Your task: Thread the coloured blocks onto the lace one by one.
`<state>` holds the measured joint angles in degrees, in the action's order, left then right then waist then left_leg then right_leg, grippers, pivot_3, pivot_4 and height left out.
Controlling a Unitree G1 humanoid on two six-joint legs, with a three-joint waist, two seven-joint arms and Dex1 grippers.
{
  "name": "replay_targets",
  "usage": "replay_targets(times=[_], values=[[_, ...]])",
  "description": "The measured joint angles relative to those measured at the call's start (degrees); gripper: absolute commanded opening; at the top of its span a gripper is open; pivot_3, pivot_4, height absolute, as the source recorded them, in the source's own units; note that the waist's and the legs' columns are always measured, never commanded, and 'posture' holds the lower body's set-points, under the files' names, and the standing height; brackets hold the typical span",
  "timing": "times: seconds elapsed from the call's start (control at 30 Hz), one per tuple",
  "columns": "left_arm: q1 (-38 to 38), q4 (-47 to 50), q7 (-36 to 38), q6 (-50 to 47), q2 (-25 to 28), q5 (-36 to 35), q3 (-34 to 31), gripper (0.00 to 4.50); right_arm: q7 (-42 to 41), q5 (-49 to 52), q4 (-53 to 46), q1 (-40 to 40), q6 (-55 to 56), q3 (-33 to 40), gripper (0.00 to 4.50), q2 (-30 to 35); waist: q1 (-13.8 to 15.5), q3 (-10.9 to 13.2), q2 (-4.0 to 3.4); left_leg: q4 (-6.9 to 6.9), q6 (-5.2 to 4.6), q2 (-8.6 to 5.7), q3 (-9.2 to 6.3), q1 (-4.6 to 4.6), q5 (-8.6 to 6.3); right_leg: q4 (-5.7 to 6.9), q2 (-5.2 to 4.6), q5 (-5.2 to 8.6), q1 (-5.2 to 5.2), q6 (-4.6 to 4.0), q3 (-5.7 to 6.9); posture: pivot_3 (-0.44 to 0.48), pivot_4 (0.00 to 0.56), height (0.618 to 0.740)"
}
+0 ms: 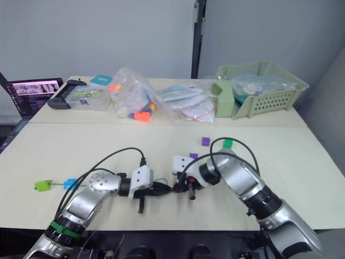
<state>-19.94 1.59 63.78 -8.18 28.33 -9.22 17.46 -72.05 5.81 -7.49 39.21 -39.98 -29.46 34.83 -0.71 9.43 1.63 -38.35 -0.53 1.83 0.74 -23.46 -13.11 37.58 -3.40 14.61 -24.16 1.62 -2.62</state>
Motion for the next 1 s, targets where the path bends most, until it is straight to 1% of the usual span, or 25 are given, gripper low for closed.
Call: replay_targets(times=[0.07, 0.1, 0.13, 0.2, 0.23, 0.3, 0.4, 0.43, 0.5, 0.57, 0.6, 0.67, 0.7, 0.73, 0.83, 0.87, 0.9, 1.0], values=[[-0.01, -0.01, -0.02, 0.07, -0.02, -0.01, -0.03, 0.02, 0.14, 0.28, -0.42, -0.51, -0.24, 0.50, 0.00, 0.00, 0.04, 0.00, 0.00, 0.00, 0.00, 0.00, -0.01, 0.00, 0.00, 0.00, 0.00, 0.00, 0.00, 0.00, 0.00, 0.000, 0.150, 0.740], [-0.02, -0.02, 0.03, 0.16, -0.08, -0.02, -0.04, 0.00, 0.25, 0.85, -0.70, -1.04, -0.59, 1.11, 0.67, 0.09, 0.07, 0.00, 0.00, 0.00, 0.00, -0.01, -0.01, 0.00, 0.00, 0.00, 0.00, 0.00, 0.01, 0.00, 0.00, 0.000, 0.150, 0.740], [-0.02, -0.05, 0.02, 0.20, -0.23, -0.02, -0.03, 0.00, 0.16, 1.86, -1.29, -1.66, -0.92, 1.69, 0.93, 0.62, 0.12, 0.00, 0.00, 0.00, 0.00, -0.02, -0.02, -0.02, 0.00, -0.01, -0.01, 0.00, 0.01, 0.00, 0.00, 0.000, 0.150, 0.740], [-0.07, -0.22, -0.03, 0.26, -0.56, 0.00, 0.00, 0.00, -0.31, 3.97, -3.71, -3.32, -1.90, 3.87, 1.65, 2.95, 0.31, 0.00, 0.00, -0.04, 0.00, -0.03, -0.03, -0.07, 0.00, -0.02, -0.02, 0.00, 0.00, 0.00, 0.00, 0.000, 0.150, 0.740], [-0.07, -0.28, -0.11, 0.30, -0.66, -0.01, -0.04, 0.00, -0.35, 5.14, -5.14, -4.49, -2.44, 5.90, 2.05, 4.22, 0.39, 0.01, 0.00, -0.05, 0.00, -0.03, -0.04, -0.07, 0.00, -0.04, -0.02, 0.00, 0.01, 0.00, 0.01, 0.000, 0.150, 0.740], [-0.06, -0.34, -0.14, 0.35, -0.92, -0.03, -0.12, 0.00, -0.01, 7.86, -7.99, -6.73, -3.95, 10.61, 2.66, 6.50, 0.40, 0.01, 0.00, -0.06, 0.00, -0.01, -0.03, -0.06, 0.00, -0.04, -0.01, 0.00, 0.03, 0.00, 0.01, 0.000, 0.150, 0.740], [-0.11, -0.63, 0.06, 0.60, -1.97, -0.46, -0.24, 0.00, 2.75, 11.41, -10.73, -11.31, -5.59, 18.02, 3.67, 7.35, 0.39, 0.01, 0.00, -0.05, 0.00, -0.01, -0.03, -0.04, 0.00, -0.05, 0.00, 0.00, 0.05, 0.01, 0.01, 0.000, 0.150, 0.740], [-0.11, -0.87, 0.15, 0.75, -2.14, -0.62, -0.26, 0.00, 3.47, 11.78, -11.00, -12.19, -5.92, 19.16, 3.67, 7.36, 0.39, 0.01, 0.00, -0.06, 0.00, -0.01, -0.03, -0.04, 0.00, -0.03, 0.00, 0.00, 0.05, 0.01, 0.00, 0.000, 0.150, 0.740], [-0.55, -2.53, 0.84, 2.14, -3.02, -1.05, -0.21, 0.00, 6.26, 14.78, -12.44, -17.01, -7.39, 24.96, 3.67, 7.18, 0.54, 0.01, 0.01, -0.06, 0.00, -0.02, -0.04, -0.04, 0.00, -0.04, 0.00, 0.01, 0.07, 0.01, 0.00, 0.000, 0.150, 0.740], [-0.97, -4.00, 1.51, 3.16, -3.56, -1.45, -0.29, 0.00, 9.06, 17.90, -13.25, -21.90, -7.88, 31.30, 3.67, 5.36, 0.66, 0.01, 0.01, -0.08, 0.00, -0.03, -0.02, -0.04, 0.00, -0.06, 0.00, 0.01, 0.08, 0.01, -0.02, 0.000, 0.150, 0.740], [-1.51, -4.82, 1.84, 3.44, -4.05, -1.74, -0.33, 0.00, 10.58, 19.55, -13.80, -24.42, -7.78, 34.94, 3.67, 3.28, 0.74, 0.01, 0.02, -0.07, 0.00, -0.02, -0.05, -0.05, 0.00, -0.07, 0.01, 0.01, 0.10, 0.01, 0.00, 0.000, 0.150, 0.740], [-2.65, -6.12, 2.56, 4.19, -4.75, -2.37, -0.52, 0.00, 15.22, 22.75, -14.67, -29.85, -5.73, 42.18, 3.67, -3.49, 1.02, 0.01, 0.02, -0.08, 0.00, -0.02, -0.11, -0.05, 0.00, -0.07, 0.04, 0.01, 0.14, 0.02, 0.02, 0.000, 0.150, 0.740], [-3.04, -6.60, 3.09, 4.25, -4.91, -2.78, -0.75, 0.00, 18.35, 23.75, -14.63, -32.60, -3.93, 45.30, 3.67, -7.20, 1.02, 0.00, -0.01, -0.08, 0.00, -0.02, -0.07, -0.04, 0.00, -0.05, 0.03, 0.01, 0.12, 0.02, -0.03, 0.000, 0.150, 0.740], [-3.20, -7.08, 3.63, 4.24, -5.04, -3.37, -0.79, 0.00, 20.83, 23.89, -14.54, -34.77, -2.00, 47.22, 3.67, -9.28, 0.98, -0.01, -0.07, -0.08, 0.00, -0.05, -0.04, -0.04, 0.00, -0.04, 0.01, 0.01, 0.11, 0.02, -0.08, 0.000, 0.150, 0.740], [-3.19, -8.10, 4.61, 4.22, -5.51, -4.60, -0.87, 0.00, 26.29, 22.60, -14.45, -38.25, 4.08, 50.88, 3.67, -12.38, 0.61, -0.01, -0.09, -0.09, 0.00, -0.05, -0.01, 0.00, 0.00, -0.03, 0.02, 0.01, 0.13, 0.04, -0.13, 0.000, 0.150, 0.740], [-3.19, -8.23, 4.77, 4.18, -5.78, -5.06, -0.90, 0.00, 28.79, 21.66, -14.45, -39.35, 7.67, 51.92, 3.67, -14.34, 0.46, -0.01, -0.10, -0.08, 0.00, -0.03, -0.03, 0.02, 0.00, -0.02, 0.05, 0.02, 0.12, 0.05, -0.12, 0.000, 0.150, 0.740], [-3.18, -8.22, 4.93, 4.18, -5.95, -5.59, -0.91, 0.00, 30.80, 20.56, -14.23, -40.52, 10.54, 52.33, 3.67, -16.11, 0.37, -0.01, -0.10, -0.07, 0.00, -0.01, -0.04, 0.03, 0.00, -0.01, 0.08, 0.02, 0.12, 0.05, -0.11, 0.000, 0.150, 0.740], [-3.12, -8.16, 4.97, 4.19, -5.91, -6.03, -1.03, 0.00, 34.61, 17.33, -11.86, -42.30, 16.27, 51.57, 3.67, -18.08, -0.13, -0.02, -0.13, -0.06, 0.00, -0.01, -0.01, 0.04, 0.00, 0.00, 0.08, 0.02, 0.11, 0.05, -0.15, 0.000, 0.150, 0.740]])
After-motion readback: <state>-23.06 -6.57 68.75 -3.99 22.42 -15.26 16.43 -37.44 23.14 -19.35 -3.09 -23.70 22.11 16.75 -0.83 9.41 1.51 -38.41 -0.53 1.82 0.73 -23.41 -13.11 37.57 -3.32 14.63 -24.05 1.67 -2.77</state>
